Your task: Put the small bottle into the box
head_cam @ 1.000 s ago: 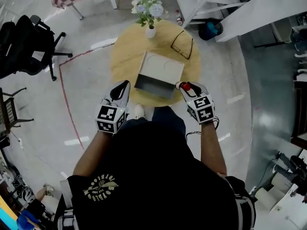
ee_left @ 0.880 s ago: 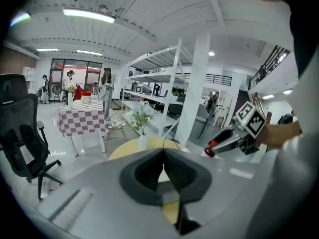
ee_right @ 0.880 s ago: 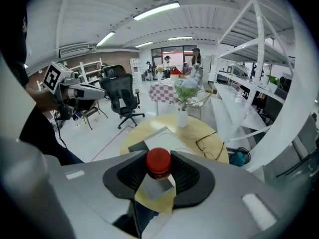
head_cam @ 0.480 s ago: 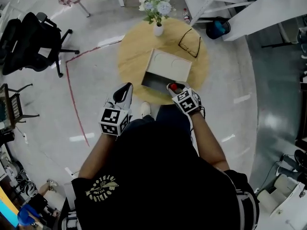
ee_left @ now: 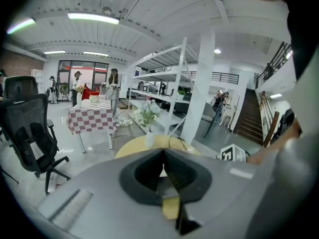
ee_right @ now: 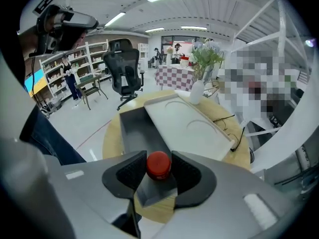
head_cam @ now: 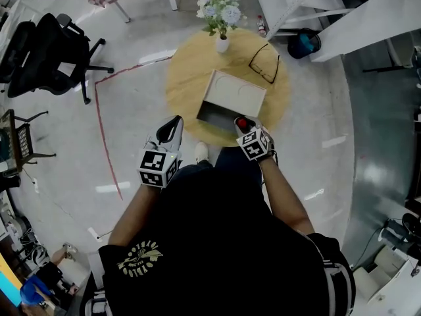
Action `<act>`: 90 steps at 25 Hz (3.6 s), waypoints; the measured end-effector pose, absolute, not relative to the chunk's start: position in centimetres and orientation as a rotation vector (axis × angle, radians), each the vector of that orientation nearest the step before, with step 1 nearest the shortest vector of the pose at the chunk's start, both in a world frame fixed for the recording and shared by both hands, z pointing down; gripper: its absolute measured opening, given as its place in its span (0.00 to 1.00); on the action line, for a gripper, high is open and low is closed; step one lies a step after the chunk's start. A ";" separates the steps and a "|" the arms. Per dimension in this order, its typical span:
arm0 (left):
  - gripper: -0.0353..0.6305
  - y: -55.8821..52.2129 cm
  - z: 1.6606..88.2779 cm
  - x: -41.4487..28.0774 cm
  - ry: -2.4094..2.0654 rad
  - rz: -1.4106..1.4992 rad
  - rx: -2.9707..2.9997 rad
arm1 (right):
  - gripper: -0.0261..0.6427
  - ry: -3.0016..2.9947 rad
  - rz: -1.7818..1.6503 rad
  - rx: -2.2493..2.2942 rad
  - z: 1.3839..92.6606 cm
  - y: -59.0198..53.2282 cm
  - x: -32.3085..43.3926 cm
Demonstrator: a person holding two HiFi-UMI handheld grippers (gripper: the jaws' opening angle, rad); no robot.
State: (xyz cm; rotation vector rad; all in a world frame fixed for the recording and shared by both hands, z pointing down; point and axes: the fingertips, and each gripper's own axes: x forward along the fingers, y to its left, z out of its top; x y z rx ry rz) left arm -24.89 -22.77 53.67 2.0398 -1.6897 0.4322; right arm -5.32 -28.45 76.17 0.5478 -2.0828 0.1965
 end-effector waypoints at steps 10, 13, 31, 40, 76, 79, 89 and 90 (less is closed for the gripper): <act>0.05 -24.8 49.2 -23.1 -1.658 0.314 2.198 | 0.30 -2.372 0.184 0.813 59.2 -29.6 -3.6; 0.05 -25.4 46.6 -22.5 -1.644 0.254 2.274 | 0.21 -2.529 0.121 0.994 49.7 -29.7 -2.6; 0.05 -23.9 44.9 -14.4 -1.491 0.256 2.477 | 0.05 -2.577 0.135 1.299 42.2 -23.4 5.1; 0.05 -22.8 43.9 -6.1 -1.488 0.280 2.509 | 0.05 -2.608 0.219 1.349 43.8 -21.4 13.0; 0.05 -31.9 51.0 -22.3 -1.261 0.338 2.459 | 0.05 -2.330 0.385 1.348 52.8 -29.6 -4.1; 0.05 -33.0 52.9 -21.7 -1.193 0.370 2.449 | 0.05 -2.332 0.477 1.361 54.0 -29.9 -4.0; 0.05 -32.7 58.9 -18.6 -1.087 0.545 2.381 | 0.17 -2.210 0.515 1.150 62.3 -28.1 -3.8; 0.05 -32.5 59.7 -18.6 -1.089 0.568 2.366 | 0.18 -2.205 0.517 1.135 63.1 -28.1 -3.8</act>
